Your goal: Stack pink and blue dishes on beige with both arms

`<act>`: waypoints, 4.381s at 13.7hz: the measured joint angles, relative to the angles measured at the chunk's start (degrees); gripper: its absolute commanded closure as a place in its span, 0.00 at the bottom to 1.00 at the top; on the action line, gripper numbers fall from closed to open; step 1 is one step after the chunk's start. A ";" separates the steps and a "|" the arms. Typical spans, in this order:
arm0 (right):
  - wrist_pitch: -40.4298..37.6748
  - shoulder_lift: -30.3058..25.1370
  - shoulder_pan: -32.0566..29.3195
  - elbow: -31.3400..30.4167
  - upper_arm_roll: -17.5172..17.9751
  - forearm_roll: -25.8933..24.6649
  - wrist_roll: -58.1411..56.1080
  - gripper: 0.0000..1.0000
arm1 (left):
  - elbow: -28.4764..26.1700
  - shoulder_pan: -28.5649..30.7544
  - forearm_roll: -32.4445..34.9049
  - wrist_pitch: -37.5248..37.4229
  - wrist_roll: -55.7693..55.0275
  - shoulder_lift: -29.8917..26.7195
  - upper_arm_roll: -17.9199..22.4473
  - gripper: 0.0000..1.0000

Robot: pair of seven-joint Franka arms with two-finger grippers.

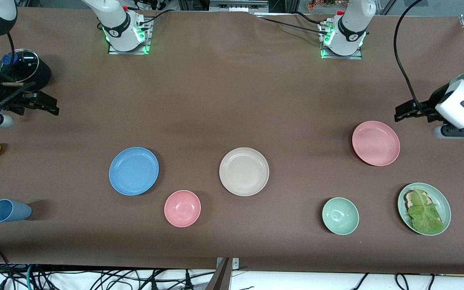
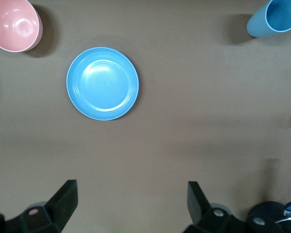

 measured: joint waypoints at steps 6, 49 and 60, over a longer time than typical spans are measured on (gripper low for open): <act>-0.02 0.00 -0.01 -0.03 -0.03 0.00 0.00 0.00 | 0.67 0.02 0.00 0.01 0.00 2.77 0.05 0.00; 0.05 0.30 -0.31 -0.26 -0.26 1.30 0.00 0.00 | -33.79 19.88 -8.23 46.04 40.52 10.93 0.82 0.00; 0.45 2.18 -0.51 -0.26 -0.27 3.53 0.05 0.00 | -33.84 21.48 -13.75 51.78 46.37 17.23 0.81 0.14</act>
